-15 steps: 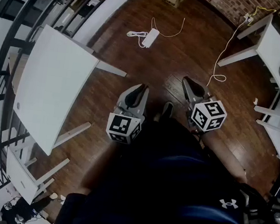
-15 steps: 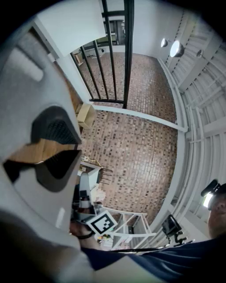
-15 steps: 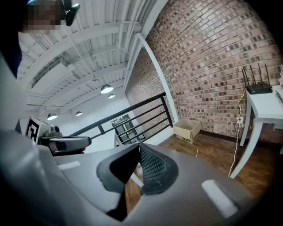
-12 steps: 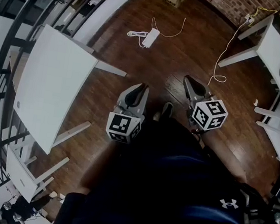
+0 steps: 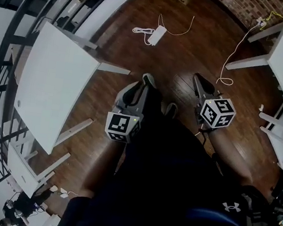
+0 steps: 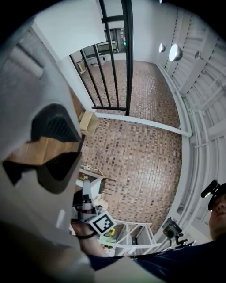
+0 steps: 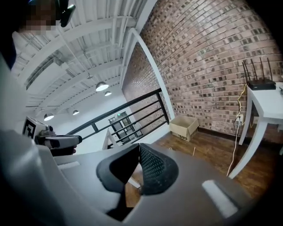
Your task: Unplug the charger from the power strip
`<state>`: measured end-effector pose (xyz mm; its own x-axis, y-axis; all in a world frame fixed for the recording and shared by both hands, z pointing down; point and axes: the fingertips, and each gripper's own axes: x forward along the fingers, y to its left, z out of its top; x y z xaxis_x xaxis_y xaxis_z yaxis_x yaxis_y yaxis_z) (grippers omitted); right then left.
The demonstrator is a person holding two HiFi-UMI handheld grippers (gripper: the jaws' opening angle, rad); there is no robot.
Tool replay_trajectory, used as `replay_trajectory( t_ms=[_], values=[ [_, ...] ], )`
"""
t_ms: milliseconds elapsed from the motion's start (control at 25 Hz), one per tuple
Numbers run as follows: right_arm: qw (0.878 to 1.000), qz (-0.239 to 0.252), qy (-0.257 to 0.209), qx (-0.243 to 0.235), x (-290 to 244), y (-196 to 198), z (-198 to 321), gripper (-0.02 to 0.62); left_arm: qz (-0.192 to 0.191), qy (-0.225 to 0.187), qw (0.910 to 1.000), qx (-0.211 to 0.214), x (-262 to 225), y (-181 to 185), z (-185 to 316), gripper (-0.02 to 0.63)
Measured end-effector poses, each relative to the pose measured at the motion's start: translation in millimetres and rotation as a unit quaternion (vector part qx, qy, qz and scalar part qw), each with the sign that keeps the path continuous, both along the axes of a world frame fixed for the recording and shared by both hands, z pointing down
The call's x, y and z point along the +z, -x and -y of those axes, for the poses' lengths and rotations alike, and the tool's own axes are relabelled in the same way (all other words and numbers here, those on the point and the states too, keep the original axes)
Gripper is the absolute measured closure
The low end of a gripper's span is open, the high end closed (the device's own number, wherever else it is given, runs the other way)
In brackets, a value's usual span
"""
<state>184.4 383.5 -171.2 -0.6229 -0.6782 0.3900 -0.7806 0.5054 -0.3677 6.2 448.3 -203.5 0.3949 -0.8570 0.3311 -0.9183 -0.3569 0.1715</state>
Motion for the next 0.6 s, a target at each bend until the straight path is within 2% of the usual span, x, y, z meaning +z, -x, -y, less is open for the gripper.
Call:
replay_trajectory(
  t_ms=[160, 320, 480, 600],
  values=[
    [1.000, -0.024, 0.007, 0.004, 20, 7, 42, 0.584, -0.014, 0.024, 0.9996, 0.001, 22, 16, 44, 0.509],
    [0.998, -0.053, 0.024, 0.005, 43, 21, 97, 0.584, -0.031, 0.039, 0.9988, 0.002, 51, 34, 114, 0.478],
    [0.996, -0.080, 0.044, 0.011, 74, 41, 159, 0.584, -0.004, 0.038, 0.9991, 0.021, 86, 56, 191, 0.442],
    [0.994, -0.094, 0.046, 0.019, 99, 56, 207, 0.584, 0.009, 0.049, 0.9982, 0.033, 121, 67, 246, 0.440]
  ],
)
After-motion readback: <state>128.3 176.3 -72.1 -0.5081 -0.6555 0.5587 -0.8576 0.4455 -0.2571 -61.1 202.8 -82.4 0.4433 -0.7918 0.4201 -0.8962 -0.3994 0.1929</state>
